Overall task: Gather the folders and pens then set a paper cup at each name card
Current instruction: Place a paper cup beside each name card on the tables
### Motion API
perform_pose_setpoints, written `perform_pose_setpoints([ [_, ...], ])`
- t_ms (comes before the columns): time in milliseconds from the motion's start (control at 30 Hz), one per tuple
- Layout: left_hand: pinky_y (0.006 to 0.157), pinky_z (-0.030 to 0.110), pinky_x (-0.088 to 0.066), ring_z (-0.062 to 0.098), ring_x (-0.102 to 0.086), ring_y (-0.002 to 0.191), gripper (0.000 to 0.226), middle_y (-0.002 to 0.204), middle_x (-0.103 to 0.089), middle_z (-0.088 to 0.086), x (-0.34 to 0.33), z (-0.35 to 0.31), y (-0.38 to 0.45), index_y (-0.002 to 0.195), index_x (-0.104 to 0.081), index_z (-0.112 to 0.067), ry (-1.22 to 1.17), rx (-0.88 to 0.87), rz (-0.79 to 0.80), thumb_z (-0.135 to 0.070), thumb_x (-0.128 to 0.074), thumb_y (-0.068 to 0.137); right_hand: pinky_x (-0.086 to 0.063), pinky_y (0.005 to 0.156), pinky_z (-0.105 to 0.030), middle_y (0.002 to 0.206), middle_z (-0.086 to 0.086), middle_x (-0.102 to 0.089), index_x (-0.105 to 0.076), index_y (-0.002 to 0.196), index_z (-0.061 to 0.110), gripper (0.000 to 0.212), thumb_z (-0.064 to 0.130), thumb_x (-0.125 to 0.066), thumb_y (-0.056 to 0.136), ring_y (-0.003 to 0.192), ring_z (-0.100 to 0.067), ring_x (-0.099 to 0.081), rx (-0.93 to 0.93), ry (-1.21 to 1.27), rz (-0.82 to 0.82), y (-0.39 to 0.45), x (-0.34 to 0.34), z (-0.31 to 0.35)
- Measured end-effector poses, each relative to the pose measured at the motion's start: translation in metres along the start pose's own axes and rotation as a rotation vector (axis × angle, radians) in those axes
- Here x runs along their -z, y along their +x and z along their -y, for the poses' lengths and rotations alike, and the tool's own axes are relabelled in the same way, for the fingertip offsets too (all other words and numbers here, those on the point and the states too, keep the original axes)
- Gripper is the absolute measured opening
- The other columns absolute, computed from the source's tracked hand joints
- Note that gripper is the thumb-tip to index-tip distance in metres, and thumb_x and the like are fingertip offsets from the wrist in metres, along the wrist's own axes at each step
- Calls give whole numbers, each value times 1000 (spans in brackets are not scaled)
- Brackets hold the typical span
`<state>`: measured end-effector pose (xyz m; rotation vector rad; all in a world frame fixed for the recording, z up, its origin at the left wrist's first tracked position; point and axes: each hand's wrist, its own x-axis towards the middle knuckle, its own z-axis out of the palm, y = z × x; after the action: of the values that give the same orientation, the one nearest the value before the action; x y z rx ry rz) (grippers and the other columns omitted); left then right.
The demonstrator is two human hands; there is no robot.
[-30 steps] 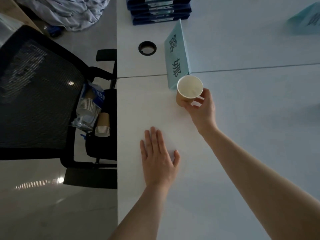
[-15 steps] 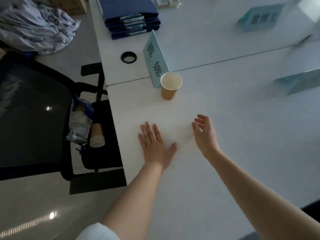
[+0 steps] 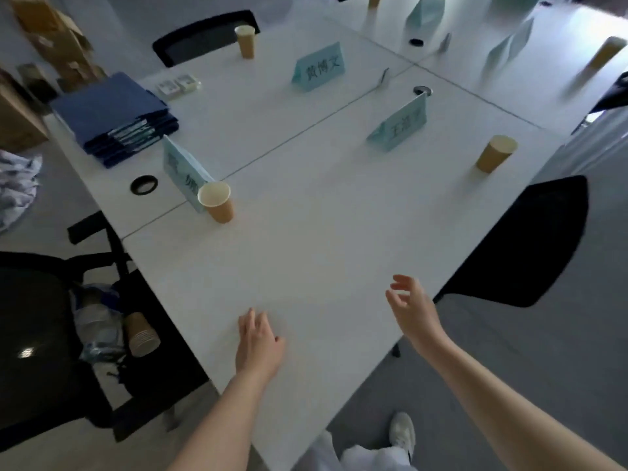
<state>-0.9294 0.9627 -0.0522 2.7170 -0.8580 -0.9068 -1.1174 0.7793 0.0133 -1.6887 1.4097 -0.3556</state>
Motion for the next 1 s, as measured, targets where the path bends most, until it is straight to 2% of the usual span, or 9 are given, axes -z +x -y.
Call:
perform_pose_setpoints([
  [233,119,32,-8,27,-3,150,65,161,-14,11,-51,-126,-26,151,-19,-3,-63,-164,-57,-23,-49,96,-45,72,-22,110,-2,-63,-53,124,12,32,14,-56,92,96,-14,-61,19,88,-64,8,111,-44],
  [367,118,31,-13,26,-11,148,62,157,-24,13,-82,-208,-43,148,-27,-2,-137,-217,-96,-17,-50,93,-45,72,-21,111,0,-62,-53,125,14,33,15,-56,92,97,-14,-62,38,102,-72,23,178,-76],
  [467,118,31,-18,26,-18,147,57,153,-32,12,-103,-260,-58,145,-32,-3,-160,-261,-131,-14,-50,92,-45,66,-17,109,3,-62,-53,124,18,32,17,-56,92,97,-12,-61,43,107,-63,35,221,-99],
  [633,117,35,-27,24,-23,145,54,150,-36,9,-126,-353,-67,145,-34,-9,-163,-394,-160,-16,-49,94,-51,75,-28,107,1,-65,-55,122,15,32,17,-59,91,98,-15,-64,29,121,-83,64,290,-136],
  [733,114,36,-31,23,-27,143,52,147,-40,7,-127,-387,-61,144,-35,-11,-175,-398,-172,-16,-48,94,-52,71,-27,106,2,-66,-56,120,16,31,18,-60,89,97,-15,-65,34,122,-79,83,313,-146],
  [933,110,35,-35,24,-33,137,51,144,-43,10,-135,-430,-14,143,-36,-7,-182,-298,-201,-16,-47,94,-42,66,-10,104,3,-64,-54,122,17,34,15,-61,89,94,-11,-62,72,83,-42,150,339,-140],
  [1000,105,34,-38,23,-36,134,50,144,-42,11,-138,-442,2,142,-36,-9,-229,-221,-208,-16,-47,94,-45,71,-14,104,2,-64,-53,123,16,35,14,-62,89,92,-11,-62,90,76,-29,176,343,-132],
])
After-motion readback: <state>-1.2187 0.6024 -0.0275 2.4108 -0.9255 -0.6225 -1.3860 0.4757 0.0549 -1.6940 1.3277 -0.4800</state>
